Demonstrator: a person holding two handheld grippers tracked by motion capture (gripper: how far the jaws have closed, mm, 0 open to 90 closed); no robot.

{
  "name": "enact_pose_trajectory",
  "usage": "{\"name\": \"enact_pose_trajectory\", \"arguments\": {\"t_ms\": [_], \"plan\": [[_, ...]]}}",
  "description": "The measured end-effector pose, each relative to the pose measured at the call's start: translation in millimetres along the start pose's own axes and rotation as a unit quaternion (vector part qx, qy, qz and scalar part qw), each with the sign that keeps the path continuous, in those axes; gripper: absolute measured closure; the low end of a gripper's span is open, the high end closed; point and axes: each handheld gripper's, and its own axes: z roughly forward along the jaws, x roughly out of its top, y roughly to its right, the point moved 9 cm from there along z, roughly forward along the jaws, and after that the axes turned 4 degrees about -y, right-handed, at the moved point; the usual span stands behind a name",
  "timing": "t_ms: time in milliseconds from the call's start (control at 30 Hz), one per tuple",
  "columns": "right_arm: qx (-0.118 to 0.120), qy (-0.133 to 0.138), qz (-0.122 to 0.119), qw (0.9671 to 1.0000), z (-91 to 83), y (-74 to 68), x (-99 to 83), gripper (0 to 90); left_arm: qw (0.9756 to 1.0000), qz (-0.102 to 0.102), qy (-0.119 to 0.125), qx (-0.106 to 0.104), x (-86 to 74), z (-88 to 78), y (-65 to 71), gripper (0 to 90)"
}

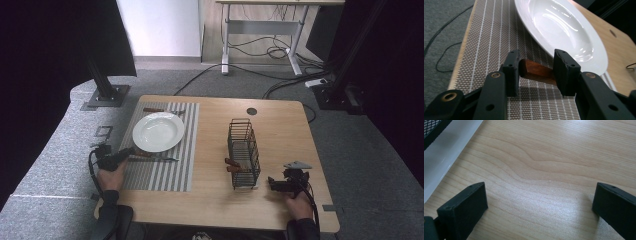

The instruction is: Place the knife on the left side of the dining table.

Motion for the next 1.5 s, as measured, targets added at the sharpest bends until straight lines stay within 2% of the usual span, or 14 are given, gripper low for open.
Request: {"name": "enact_pose_trajectory", "arguments": {"t_ms": [367,633,800,867,967,1133,1300,1367,1400,1467,1500], "plan": [[0.000,0.000,0.000,1.0000,0.0,0.0,0.0,0.0,0.9989,0.041,-0.003,0.023,-1.4,5.8,-3.7,55.5],[0.000,0.000,0.000,1.0000,0.0,0.0,0.0,0.0,0.9958,0.072,-0.013,0.055,-2.0,9.8,-4.2,54.5],[0.000,0.000,0.000,1.0000,0.0,0.0,0.0,0.0,0.9924,0.093,-0.028,0.076,-5.4,11.5,-5.6,53.5],[0.000,0.000,0.000,1.0000,0.0,0.0,0.0,0.0,0.9898,0.106,-0.032,0.089,-6.0,12.2,-6.0,55.0],[0.000,0.000,0.000,1.0000,0.0,0.0,0.0,0.0,0.9880,0.116,-0.035,0.096,-6.1,12.8,-5.0,53.9],[0.000,0.000,0.000,1.0000,0.0,0.0,0.0,0.0,0.9858,0.127,-0.028,0.106,-4.7,10.4,-4.9,46.3],[0.000,0.000,0.000,1.0000,0.0,0.0,0.0,0.0,0.9839,0.148,-0.020,0.099,-3.9,3.4,-0.3,26.9],[0.000,0.000,0.000,1.0000,0.0,0.0,0.0,0.0,0.9825,0.159,-0.018,0.095,-3.7,0.2,3.0,22.5],[0.000,0.000,0.000,1.0000,0.0,0.0,0.0,0.0,0.9815,0.167,-0.019,0.092,-4.0,-1.4,5.1,19.9],[0.000,0.000,0.000,1.0000,0.0,0.0,0.0,0.0,0.9778,0.187,-0.025,0.092,-6.7,-4.5,9.5,15.1],[0.000,0.000,0.000,1.0000,0.0,0.0,0.0,0.0,0.9769,0.192,-0.027,0.089,-7.9,-5.6,11.0,13.3]]}}
